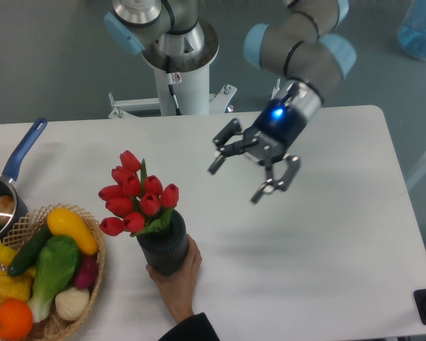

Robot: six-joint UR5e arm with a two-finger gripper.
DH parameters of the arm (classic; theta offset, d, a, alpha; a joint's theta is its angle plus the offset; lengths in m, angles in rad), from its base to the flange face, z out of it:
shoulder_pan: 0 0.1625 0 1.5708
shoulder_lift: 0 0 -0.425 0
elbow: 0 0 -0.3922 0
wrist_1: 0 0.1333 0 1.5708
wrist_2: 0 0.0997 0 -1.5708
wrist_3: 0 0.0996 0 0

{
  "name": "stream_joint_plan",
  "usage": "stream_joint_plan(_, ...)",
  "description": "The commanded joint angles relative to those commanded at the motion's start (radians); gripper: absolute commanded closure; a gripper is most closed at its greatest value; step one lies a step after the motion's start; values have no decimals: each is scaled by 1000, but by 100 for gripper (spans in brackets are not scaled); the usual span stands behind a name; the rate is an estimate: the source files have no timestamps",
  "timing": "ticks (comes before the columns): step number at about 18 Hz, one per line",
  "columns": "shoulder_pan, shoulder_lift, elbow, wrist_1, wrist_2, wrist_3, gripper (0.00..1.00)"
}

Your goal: Insert the flowers into the vase

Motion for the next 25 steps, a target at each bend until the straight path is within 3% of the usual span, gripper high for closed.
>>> stream_joint_plan(2, 72, 2, 26, 3, 25, -83, 0)
stream_joint_plan(6, 169, 32, 45, 5, 121, -82, 0)
stream_joint_plan(8, 177, 52, 54, 3, 248, -82, 0)
stream_joint_plan(12, 152, 155, 50, -9, 621, -79, 0)
stream_joint_plan(14, 119, 187, 43, -31, 718, -79, 0)
stream_joint_plan(17, 115, 219, 57, -96, 813, -31, 0)
stream_joint_plan(20, 128, 239, 80, -240, 953, 213, 0)
stream_joint_plan(23, 155, 258, 118, -348, 967, 360, 0)
stream_joint_plan(25, 174, 264, 132, -385, 970, 395, 0)
